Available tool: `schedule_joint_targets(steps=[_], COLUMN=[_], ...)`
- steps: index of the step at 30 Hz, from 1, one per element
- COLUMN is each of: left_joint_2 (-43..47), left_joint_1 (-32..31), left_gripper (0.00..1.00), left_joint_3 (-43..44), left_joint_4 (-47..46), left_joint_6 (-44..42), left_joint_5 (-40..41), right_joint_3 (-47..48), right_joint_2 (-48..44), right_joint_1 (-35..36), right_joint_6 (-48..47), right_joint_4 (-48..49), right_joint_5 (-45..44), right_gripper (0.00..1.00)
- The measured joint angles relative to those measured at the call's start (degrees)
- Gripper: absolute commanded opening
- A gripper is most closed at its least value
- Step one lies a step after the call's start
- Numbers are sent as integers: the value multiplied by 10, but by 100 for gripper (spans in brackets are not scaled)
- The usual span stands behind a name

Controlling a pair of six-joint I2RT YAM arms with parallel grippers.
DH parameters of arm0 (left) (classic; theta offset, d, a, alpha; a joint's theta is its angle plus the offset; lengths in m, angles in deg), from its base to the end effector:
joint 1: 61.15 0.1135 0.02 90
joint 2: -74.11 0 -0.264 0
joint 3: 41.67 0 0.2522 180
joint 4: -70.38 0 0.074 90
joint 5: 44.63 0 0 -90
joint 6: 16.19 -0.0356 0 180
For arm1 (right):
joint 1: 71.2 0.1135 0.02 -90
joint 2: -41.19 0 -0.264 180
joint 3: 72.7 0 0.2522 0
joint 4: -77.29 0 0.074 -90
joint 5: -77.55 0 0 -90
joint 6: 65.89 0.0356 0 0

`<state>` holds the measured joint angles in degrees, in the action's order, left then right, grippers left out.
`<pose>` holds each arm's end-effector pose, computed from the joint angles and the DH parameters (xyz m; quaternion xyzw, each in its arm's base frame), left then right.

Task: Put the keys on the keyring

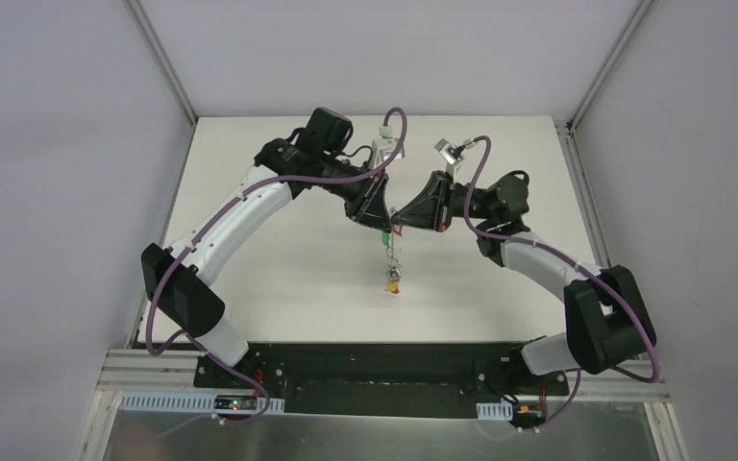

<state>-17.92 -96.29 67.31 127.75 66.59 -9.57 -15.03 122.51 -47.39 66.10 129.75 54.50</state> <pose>0.2633 -0.2210 0.3896 0.4714 0.6812 -0.4962 0.2600 0.2505 0.1463 0.3157 -0.4018 0.4942 0.6257 0.4504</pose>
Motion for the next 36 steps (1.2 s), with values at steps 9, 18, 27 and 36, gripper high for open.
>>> schedule_joint_targets(steps=[9, 18, 27, 36], left_joint_2=[0, 0, 0, 0], left_joint_1=[0, 0, 4, 11], left_gripper=[21, 20, 15, 0], left_joint_3=[-5, -10, -15, -23], left_joint_4=[-3, -8, -14, -18], left_joint_6=[2, 2, 3, 7], left_joint_5=[-3, -5, -8, -21], right_joint_3=[-2, -2, -2, -2], right_joint_2=[0, 1, 1, 4], right_joint_1=[-2, -3, -3, -3], right_joint_6=[0, 0, 0, 0], right_joint_4=[0, 0, 0, 0], right_joint_5=[-1, -1, -1, -1], right_gripper=[0, 0, 0, 0])
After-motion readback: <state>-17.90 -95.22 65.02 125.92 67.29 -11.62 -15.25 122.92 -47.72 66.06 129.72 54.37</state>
